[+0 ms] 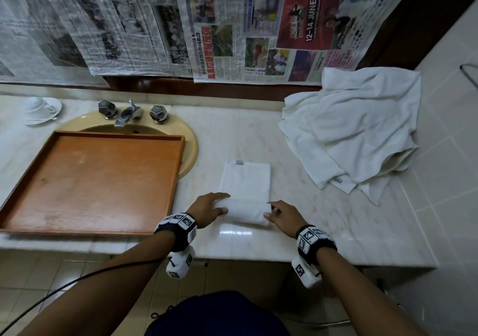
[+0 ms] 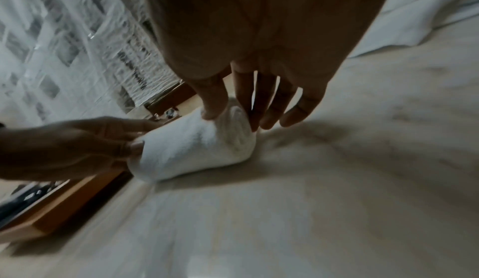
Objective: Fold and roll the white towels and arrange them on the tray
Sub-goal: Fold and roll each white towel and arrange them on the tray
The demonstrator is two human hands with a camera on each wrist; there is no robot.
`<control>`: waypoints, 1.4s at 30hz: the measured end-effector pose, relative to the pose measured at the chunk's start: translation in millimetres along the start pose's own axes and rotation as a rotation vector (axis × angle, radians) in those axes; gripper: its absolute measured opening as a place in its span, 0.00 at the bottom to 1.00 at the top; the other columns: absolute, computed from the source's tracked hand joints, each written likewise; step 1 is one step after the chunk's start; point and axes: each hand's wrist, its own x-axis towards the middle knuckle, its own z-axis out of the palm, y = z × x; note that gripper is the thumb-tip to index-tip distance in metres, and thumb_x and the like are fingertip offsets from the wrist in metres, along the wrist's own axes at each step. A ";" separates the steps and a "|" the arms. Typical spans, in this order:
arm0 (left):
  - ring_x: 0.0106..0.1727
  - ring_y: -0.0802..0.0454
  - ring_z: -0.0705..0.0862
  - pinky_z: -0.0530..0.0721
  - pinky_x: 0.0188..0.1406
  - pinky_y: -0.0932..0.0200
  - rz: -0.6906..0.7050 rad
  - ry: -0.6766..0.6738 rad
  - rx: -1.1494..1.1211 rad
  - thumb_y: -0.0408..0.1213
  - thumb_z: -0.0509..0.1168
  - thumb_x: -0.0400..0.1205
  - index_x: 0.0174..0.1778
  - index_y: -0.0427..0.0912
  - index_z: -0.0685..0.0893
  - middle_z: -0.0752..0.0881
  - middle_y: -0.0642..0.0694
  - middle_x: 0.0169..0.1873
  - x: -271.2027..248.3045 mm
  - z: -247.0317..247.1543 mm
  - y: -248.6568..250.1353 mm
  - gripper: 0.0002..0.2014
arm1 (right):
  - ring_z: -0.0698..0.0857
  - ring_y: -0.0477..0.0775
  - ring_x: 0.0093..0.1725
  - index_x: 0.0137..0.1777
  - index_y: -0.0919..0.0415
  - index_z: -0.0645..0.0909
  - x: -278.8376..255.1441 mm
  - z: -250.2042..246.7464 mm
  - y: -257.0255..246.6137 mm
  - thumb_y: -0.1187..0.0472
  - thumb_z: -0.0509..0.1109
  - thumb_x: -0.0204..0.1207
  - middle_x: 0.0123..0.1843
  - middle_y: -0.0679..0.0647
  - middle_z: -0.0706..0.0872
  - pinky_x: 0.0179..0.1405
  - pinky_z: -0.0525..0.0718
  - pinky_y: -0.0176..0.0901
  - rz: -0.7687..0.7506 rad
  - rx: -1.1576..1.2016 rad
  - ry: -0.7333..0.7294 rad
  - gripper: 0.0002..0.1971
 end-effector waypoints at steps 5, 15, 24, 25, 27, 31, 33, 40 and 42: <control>0.40 0.48 0.82 0.77 0.42 0.54 -0.071 0.068 -0.064 0.46 0.69 0.82 0.72 0.51 0.68 0.82 0.47 0.38 3.5 3.4 7.2 0.24 | 0.83 0.54 0.59 0.69 0.56 0.78 8.8 -0.9 -0.6 0.50 0.67 0.83 0.59 0.53 0.85 0.57 0.76 0.41 0.122 0.122 0.035 0.18; 0.53 0.50 0.84 0.78 0.52 0.55 0.092 0.321 0.037 0.53 0.64 0.84 0.56 0.55 0.82 0.80 0.57 0.61 -2.1 14.7 7.3 0.10 | 0.85 0.47 0.48 0.50 0.55 0.83 -1.6 21.0 -13.1 0.61 0.69 0.82 0.50 0.48 0.87 0.51 0.82 0.43 -0.151 0.159 0.453 0.02; 0.75 0.48 0.74 0.73 0.72 0.46 0.223 0.216 0.322 0.56 0.71 0.77 0.79 0.57 0.72 0.76 0.50 0.76 -4.7 16.4 -26.4 0.33 | 0.74 0.50 0.72 0.76 0.56 0.74 -8.4 22.1 2.5 0.59 0.83 0.67 0.74 0.49 0.77 0.71 0.68 0.36 -0.090 -0.078 0.202 0.36; 0.74 0.47 0.74 0.72 0.72 0.48 0.197 0.205 0.289 0.54 0.73 0.76 0.79 0.56 0.73 0.77 0.50 0.75 0.1 14.6 -22.4 0.34 | 0.76 0.54 0.69 0.73 0.57 0.76 -1.9 21.2 -1.2 0.61 0.83 0.66 0.71 0.51 0.79 0.67 0.69 0.36 -0.074 -0.082 0.206 0.35; 0.71 0.47 0.75 0.72 0.72 0.52 0.153 0.164 0.232 0.51 0.75 0.75 0.78 0.53 0.75 0.76 0.49 0.73 8.6 9.1 -16.6 0.34 | 0.79 0.56 0.65 0.68 0.59 0.78 9.1 17.2 -7.0 0.63 0.83 0.64 0.66 0.54 0.81 0.61 0.70 0.36 -0.068 -0.075 0.206 0.31; 0.69 0.47 0.75 0.72 0.71 0.51 0.163 0.040 0.229 0.52 0.75 0.76 0.76 0.47 0.76 0.75 0.48 0.70 15.9 -1.2 -15.8 0.32 | 0.80 0.55 0.62 0.68 0.61 0.80 13.6 5.4 -9.7 0.60 0.84 0.65 0.64 0.54 0.82 0.66 0.76 0.44 -0.016 -0.028 0.096 0.31; 0.66 0.48 0.76 0.74 0.70 0.52 0.134 -0.045 0.187 0.52 0.74 0.77 0.75 0.46 0.77 0.76 0.47 0.67 15.1 -4.6 -15.5 0.31 | 0.82 0.52 0.60 0.68 0.57 0.82 9.4 0.5 -6.9 0.58 0.84 0.66 0.61 0.51 0.83 0.65 0.78 0.45 0.044 0.056 0.038 0.29; 0.65 0.46 0.79 0.76 0.64 0.53 0.059 -0.170 0.179 0.54 0.69 0.80 0.71 0.47 0.77 0.80 0.46 0.65 15.1 -13.0 -4.7 0.26 | 0.85 0.51 0.60 0.67 0.52 0.81 8.8 -16.9 -5.3 0.49 0.79 0.72 0.61 0.51 0.88 0.64 0.80 0.48 0.076 0.056 -0.098 0.25; 0.61 0.45 0.81 0.78 0.61 0.51 0.035 -0.148 0.127 0.53 0.67 0.82 0.71 0.47 0.76 0.83 0.44 0.63 17.6 -14.7 -3.2 0.24 | 0.84 0.52 0.60 0.68 0.52 0.78 13.3 -19.5 -9.8 0.48 0.77 0.74 0.61 0.51 0.87 0.60 0.79 0.45 0.126 0.078 -0.088 0.24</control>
